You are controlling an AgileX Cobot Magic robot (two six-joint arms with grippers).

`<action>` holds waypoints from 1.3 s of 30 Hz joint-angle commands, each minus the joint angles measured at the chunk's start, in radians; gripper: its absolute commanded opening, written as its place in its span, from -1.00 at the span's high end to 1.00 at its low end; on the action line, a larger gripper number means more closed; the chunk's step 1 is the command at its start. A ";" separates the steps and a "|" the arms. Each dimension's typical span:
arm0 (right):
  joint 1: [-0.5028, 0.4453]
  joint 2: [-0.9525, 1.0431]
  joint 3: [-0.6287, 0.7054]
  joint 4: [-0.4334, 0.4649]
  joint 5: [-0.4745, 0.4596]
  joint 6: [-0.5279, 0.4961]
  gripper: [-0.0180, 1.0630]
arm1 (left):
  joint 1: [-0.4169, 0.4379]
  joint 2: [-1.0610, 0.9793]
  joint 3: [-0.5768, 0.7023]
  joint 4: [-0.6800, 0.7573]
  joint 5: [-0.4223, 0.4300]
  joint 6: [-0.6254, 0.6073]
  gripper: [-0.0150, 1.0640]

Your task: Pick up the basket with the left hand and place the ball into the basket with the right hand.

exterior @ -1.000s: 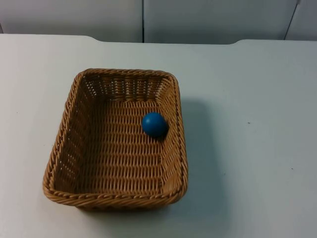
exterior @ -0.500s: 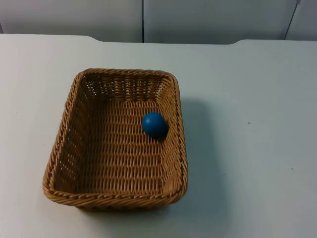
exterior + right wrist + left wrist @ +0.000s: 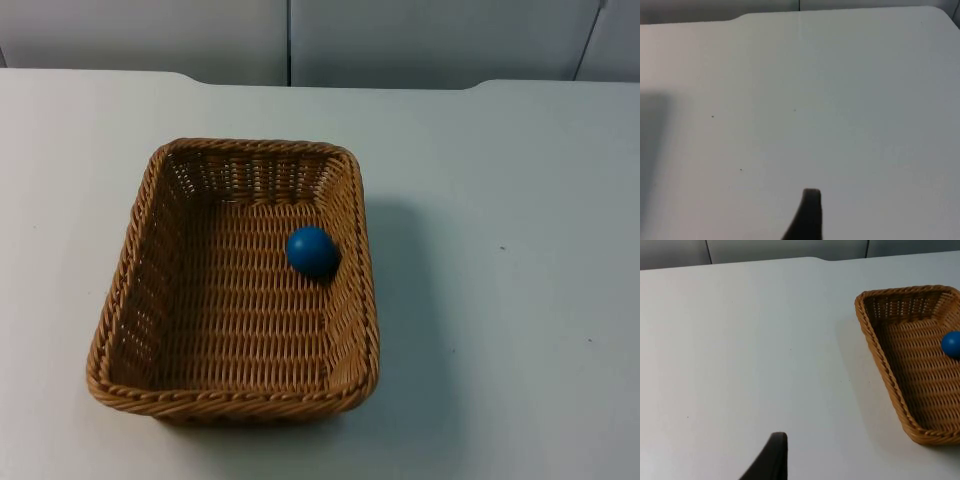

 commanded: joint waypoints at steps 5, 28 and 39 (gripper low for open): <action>-0.005 -0.003 0.009 0.062 -0.013 -0.103 -0.44 | 0.002 -0.005 0.001 -0.003 -0.009 -0.001 -0.96; -0.005 -0.003 0.009 0.054 -0.011 -0.083 -0.44 | 0.002 -0.005 0.001 -0.003 -0.009 -0.001 -0.96; -0.005 -0.003 0.009 0.054 -0.011 -0.083 -0.44 | 0.002 -0.005 0.001 -0.003 -0.009 -0.001 -0.96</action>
